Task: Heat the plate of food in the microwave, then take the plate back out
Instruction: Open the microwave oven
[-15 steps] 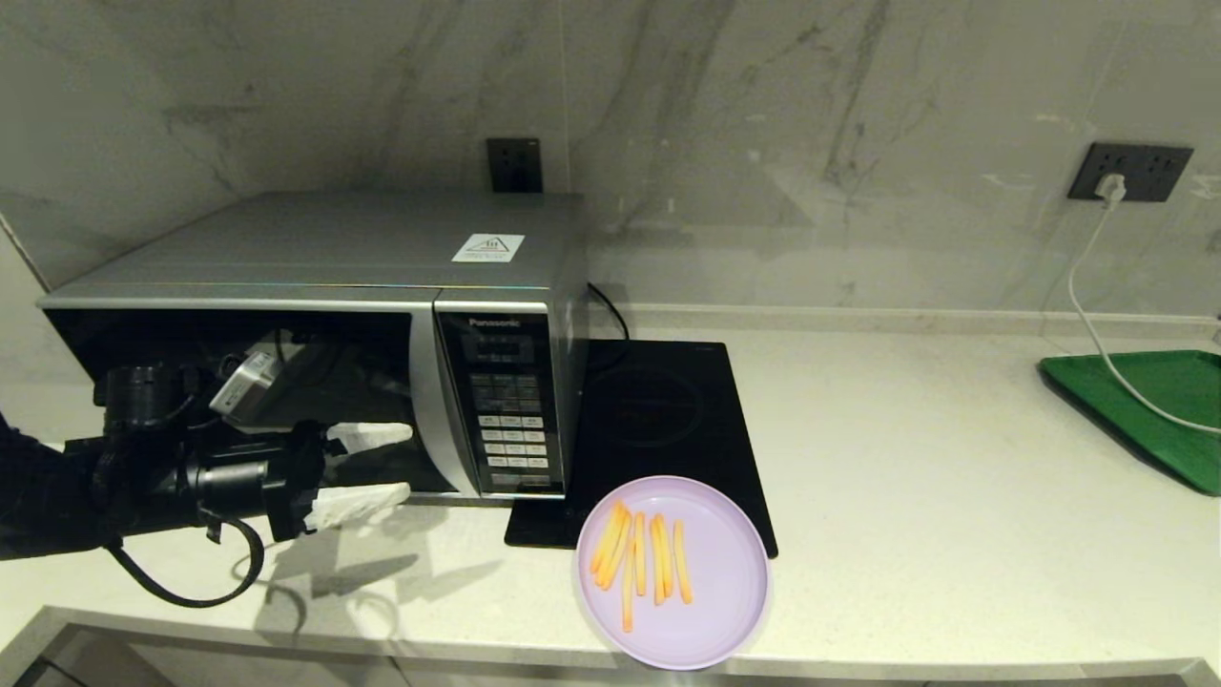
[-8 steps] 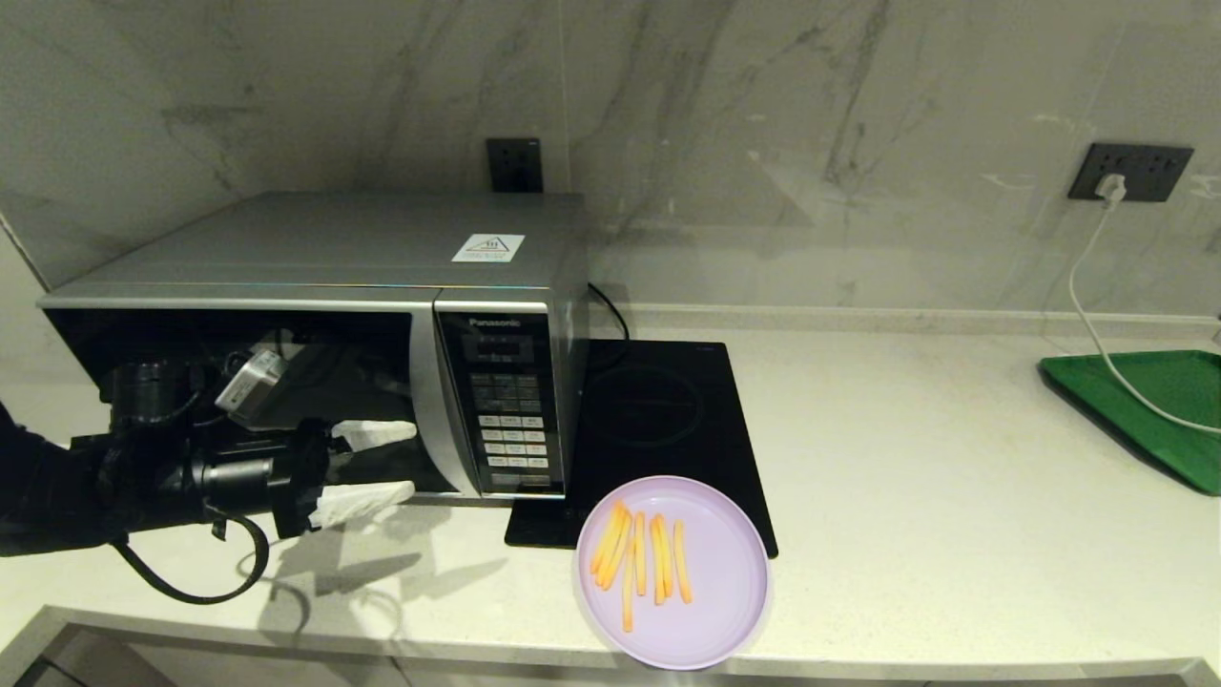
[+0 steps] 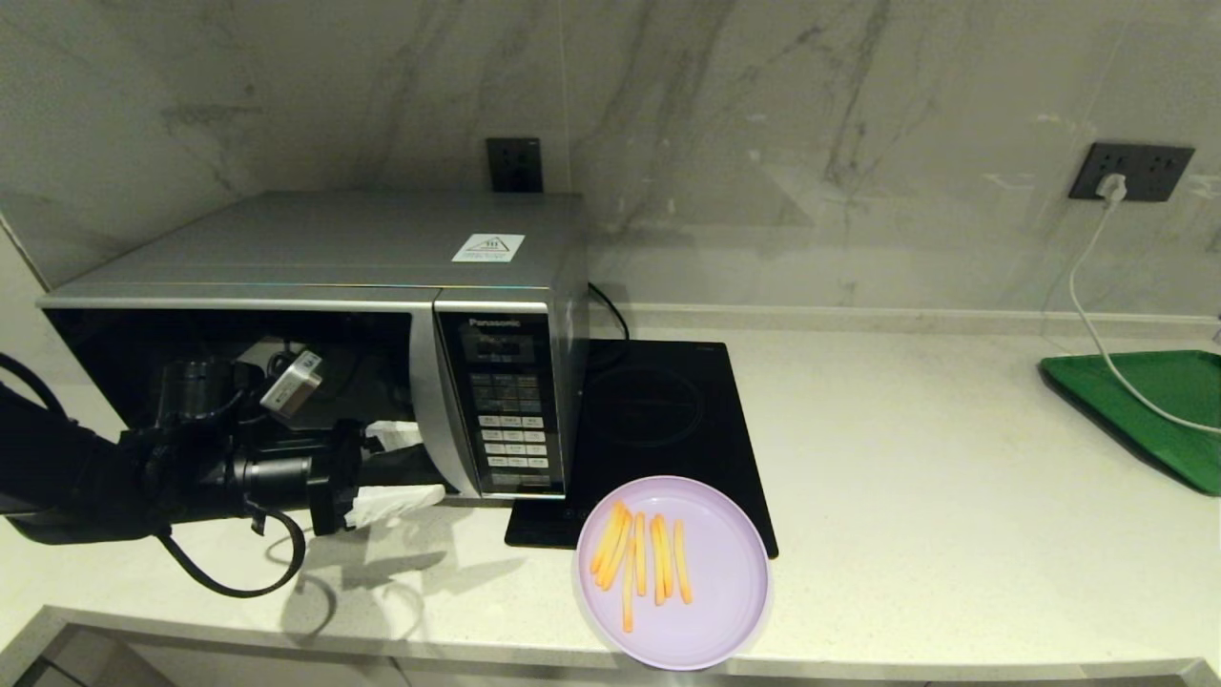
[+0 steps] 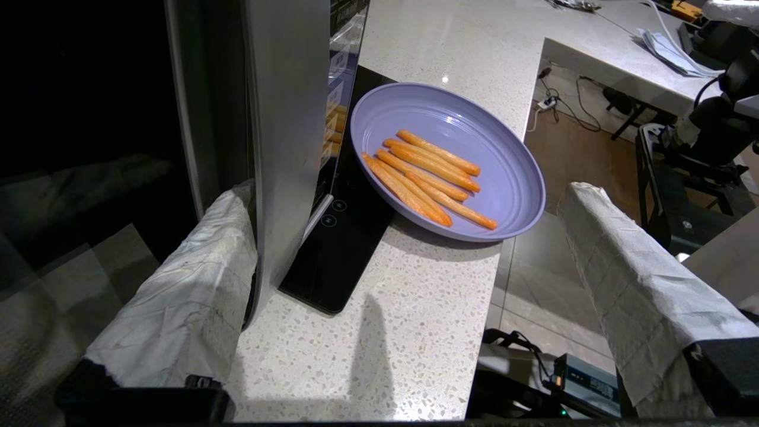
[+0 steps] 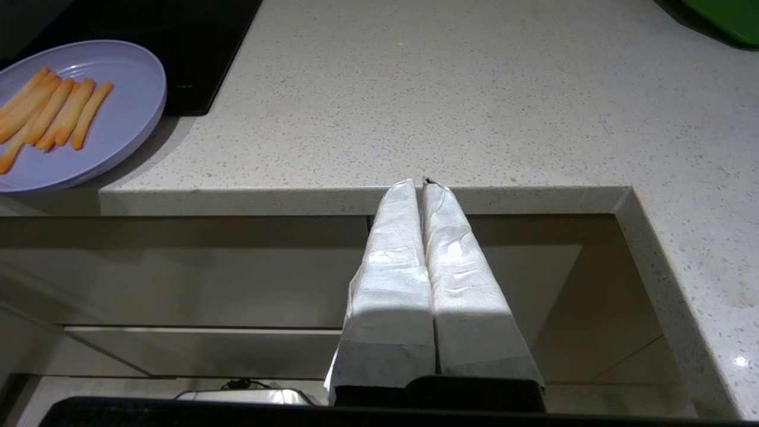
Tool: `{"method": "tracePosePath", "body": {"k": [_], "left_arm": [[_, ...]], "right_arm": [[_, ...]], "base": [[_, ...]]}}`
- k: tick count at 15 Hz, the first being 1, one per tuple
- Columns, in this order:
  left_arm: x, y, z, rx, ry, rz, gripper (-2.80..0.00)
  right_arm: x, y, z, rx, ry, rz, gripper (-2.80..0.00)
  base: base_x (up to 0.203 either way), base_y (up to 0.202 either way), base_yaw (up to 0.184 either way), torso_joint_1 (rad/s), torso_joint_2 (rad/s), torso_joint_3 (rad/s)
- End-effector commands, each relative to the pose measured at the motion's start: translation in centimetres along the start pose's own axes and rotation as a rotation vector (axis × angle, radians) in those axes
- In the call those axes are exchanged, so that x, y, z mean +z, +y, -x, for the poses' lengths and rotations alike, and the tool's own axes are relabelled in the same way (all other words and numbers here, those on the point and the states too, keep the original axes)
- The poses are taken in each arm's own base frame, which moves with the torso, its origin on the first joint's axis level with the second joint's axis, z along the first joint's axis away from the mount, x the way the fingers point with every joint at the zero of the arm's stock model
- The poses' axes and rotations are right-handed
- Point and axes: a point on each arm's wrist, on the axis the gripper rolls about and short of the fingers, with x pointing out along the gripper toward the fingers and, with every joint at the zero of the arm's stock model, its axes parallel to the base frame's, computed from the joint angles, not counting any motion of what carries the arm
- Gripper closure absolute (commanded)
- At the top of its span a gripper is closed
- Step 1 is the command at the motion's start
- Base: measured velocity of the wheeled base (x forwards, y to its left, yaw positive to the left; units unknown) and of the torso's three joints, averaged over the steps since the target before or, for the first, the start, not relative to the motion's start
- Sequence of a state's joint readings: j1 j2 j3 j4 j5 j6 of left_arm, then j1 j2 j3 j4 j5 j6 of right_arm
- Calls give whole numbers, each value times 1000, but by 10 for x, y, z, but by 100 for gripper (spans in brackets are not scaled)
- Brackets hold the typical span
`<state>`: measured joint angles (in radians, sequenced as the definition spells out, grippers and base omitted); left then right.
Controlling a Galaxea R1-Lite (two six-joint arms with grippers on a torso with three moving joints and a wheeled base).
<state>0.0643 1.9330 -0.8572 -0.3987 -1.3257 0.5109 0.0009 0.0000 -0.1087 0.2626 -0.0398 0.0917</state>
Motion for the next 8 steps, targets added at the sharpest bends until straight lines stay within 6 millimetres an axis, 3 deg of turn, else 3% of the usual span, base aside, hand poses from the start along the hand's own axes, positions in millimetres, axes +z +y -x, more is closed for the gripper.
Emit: {"method": "tracePosePath", "body": {"k": [1,8], "left_arm": [[-1,2,-3,-15,-3,2,-280],[-4,5,-10,-50,-8,35,-280]], "right_arm": [[0,0,0,0,1,0,0],[0,0,0,0,1,-1,0]], "base": [[0,0,0,0,0,0],[0,0,0,0,0,0]]}}
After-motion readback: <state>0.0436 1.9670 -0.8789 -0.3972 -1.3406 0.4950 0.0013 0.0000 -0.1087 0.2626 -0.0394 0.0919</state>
